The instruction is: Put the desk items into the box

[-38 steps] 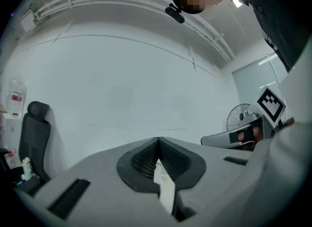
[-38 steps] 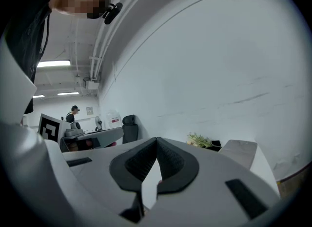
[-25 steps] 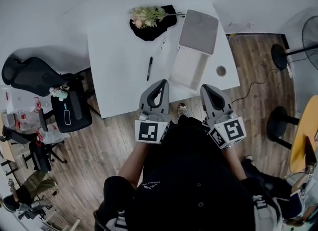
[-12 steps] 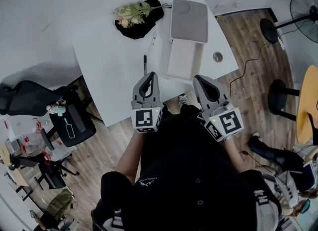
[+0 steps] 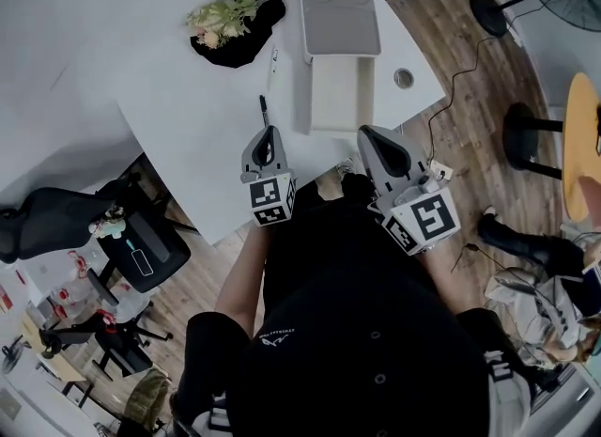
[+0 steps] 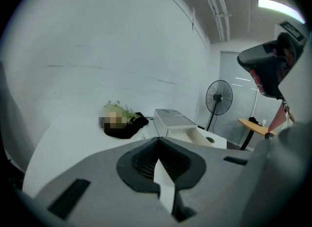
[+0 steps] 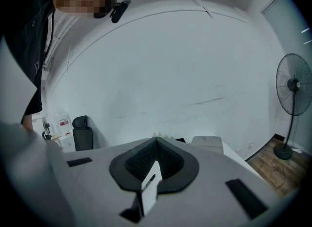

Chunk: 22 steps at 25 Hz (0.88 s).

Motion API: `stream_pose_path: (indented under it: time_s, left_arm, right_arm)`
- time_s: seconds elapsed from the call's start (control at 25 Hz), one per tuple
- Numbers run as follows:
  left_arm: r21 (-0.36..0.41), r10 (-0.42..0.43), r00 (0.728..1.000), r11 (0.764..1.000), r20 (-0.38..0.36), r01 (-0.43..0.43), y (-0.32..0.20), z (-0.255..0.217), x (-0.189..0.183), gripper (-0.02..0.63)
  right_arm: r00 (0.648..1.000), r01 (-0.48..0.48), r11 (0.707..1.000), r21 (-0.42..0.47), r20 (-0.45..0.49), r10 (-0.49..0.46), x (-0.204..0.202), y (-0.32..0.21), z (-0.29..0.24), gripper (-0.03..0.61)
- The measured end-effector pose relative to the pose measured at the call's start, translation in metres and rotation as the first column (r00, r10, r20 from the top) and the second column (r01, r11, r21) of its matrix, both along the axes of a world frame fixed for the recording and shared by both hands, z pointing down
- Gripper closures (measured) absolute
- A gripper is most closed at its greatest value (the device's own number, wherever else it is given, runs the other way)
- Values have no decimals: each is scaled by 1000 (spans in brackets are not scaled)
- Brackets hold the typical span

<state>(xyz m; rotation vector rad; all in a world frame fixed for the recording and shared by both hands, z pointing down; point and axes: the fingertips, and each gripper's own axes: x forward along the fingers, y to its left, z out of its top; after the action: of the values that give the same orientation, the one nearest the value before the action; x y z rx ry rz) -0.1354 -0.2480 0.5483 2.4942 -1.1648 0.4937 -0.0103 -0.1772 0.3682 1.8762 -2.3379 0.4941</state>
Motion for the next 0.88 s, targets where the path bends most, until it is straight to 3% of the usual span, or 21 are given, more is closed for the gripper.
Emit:
stream_pose_path:
  time_s: [0.4,0.68,0.88]
  left_arm:
    - [-125,-3,993,992,119,18,-11,77,-19,607]
    - [-258,8,988,966,155,33,-13,121,-19,604]
    - [-324,3,987,945,162,50,-18,144,-19,540]
  right_arm:
    - [996,-89,995,-45,-15,88,6,3,14,580]
    - [991,-130,989,-69,-24,129,8,5,21,580]
    - [990,-138,987,-87,-26,136,5,5,28,580]
